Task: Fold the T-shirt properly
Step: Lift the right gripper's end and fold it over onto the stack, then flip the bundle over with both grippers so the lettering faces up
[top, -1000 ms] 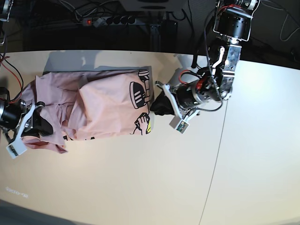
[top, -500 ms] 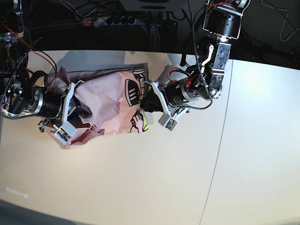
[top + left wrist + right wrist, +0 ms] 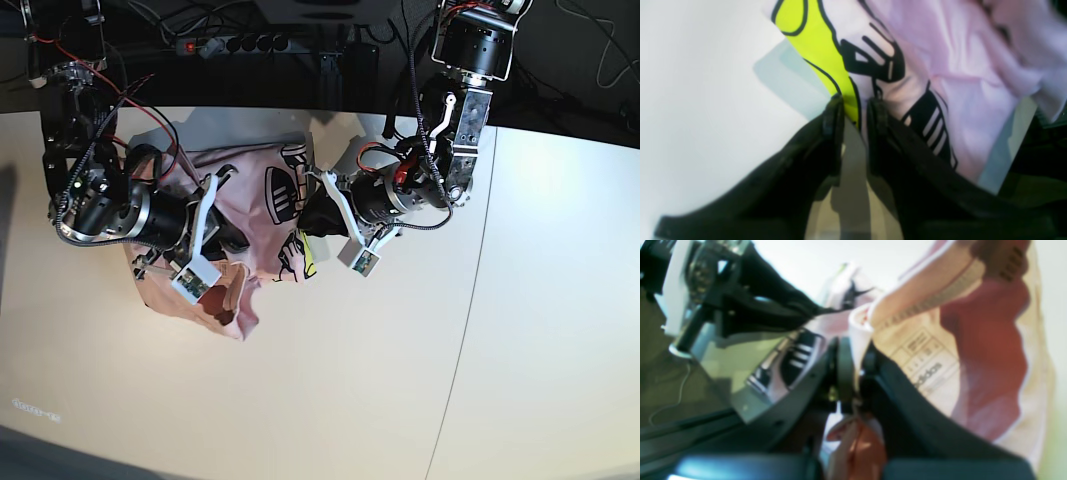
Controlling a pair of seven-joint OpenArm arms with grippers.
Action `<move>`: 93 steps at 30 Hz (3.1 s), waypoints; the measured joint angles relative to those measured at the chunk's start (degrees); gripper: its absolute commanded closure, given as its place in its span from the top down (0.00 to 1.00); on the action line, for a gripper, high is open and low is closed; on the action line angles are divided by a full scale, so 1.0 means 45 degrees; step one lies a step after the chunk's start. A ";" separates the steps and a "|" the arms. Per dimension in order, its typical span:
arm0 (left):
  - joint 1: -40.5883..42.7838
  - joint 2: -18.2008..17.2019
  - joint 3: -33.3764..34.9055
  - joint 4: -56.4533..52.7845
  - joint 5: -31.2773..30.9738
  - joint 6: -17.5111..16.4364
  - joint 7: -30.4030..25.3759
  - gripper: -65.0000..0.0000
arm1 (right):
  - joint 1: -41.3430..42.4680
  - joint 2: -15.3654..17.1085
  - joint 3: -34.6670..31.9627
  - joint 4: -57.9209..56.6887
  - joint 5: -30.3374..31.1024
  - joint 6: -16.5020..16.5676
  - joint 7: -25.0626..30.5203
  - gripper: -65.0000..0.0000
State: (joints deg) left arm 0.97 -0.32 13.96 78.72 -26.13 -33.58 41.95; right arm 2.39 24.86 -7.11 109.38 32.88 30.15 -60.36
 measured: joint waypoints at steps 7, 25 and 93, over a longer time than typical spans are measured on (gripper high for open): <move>0.0029 0.0253 0.0005 -0.0034 -0.0005 -0.0005 0.0151 0.25 | -0.0005 -0.0452 -0.1209 -0.0024 -0.1447 -0.0010 0.0461 0.00; 0.0131 0.0165 -0.1564 0.2662 -0.0709 -0.0131 0.2074 0.25 | -0.0005 -0.0491 -0.1263 -0.0869 -0.1394 -0.0015 0.0831 0.00; 0.2545 0.0000 0.4566 0.5712 0.0588 -0.1127 0.2618 0.00 | 0.8179 -0.2992 0.0408 -1.4236 -0.2875 0.0044 0.4201 0.00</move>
State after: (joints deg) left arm 12.43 -0.32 34.50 104.42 -23.49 -38.65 53.74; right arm 39.20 11.40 -5.28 45.32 19.94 30.35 -41.45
